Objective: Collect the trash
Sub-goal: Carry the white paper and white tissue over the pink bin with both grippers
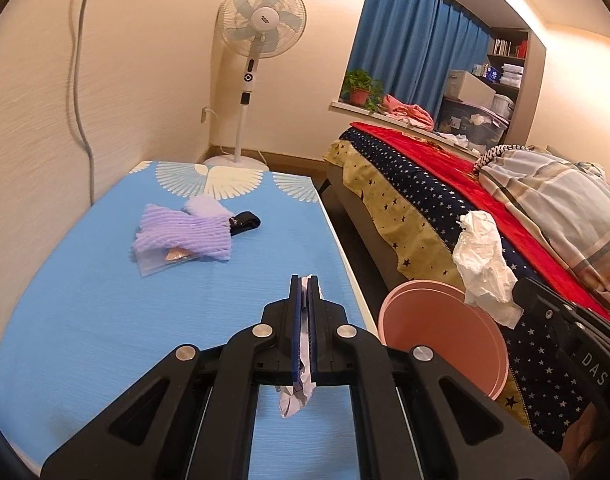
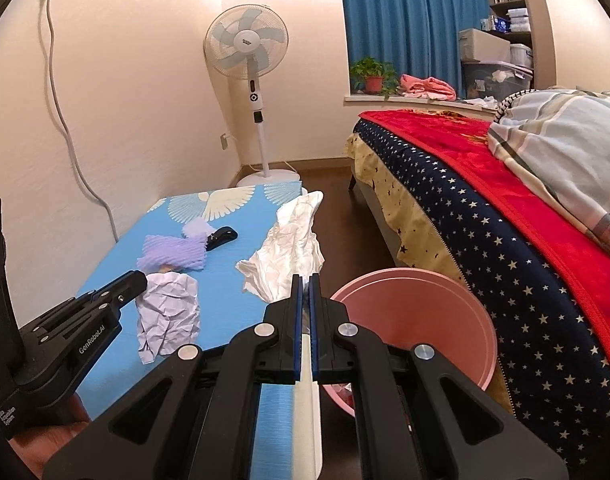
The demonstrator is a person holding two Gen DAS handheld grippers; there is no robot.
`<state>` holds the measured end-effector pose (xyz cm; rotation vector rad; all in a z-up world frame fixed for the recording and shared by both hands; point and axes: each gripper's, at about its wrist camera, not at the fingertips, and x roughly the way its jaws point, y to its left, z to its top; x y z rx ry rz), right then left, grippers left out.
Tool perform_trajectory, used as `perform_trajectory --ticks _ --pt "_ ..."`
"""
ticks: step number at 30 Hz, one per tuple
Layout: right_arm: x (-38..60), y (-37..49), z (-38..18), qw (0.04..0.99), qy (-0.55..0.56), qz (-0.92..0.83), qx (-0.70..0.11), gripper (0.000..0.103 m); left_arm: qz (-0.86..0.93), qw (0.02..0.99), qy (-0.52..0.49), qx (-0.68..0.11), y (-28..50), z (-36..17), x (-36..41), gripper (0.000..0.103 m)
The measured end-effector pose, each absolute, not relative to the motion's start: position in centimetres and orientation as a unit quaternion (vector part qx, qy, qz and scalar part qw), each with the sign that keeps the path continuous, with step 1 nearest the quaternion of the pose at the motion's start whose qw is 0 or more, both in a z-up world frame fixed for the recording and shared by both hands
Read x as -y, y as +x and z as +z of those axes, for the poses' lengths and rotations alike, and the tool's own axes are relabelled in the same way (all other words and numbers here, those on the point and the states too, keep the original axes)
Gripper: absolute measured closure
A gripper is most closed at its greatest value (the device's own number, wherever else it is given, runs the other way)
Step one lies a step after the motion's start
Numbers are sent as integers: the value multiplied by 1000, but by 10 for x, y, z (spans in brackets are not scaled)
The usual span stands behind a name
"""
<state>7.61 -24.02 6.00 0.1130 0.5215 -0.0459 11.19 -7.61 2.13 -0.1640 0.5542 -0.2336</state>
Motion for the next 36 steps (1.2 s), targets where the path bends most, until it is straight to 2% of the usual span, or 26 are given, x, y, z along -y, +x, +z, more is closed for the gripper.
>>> perform_trajectory --ticks 36 --pt "276 79 48 957 70 -94 -264 100 -155 945 -74 -279 127 10 125 100"
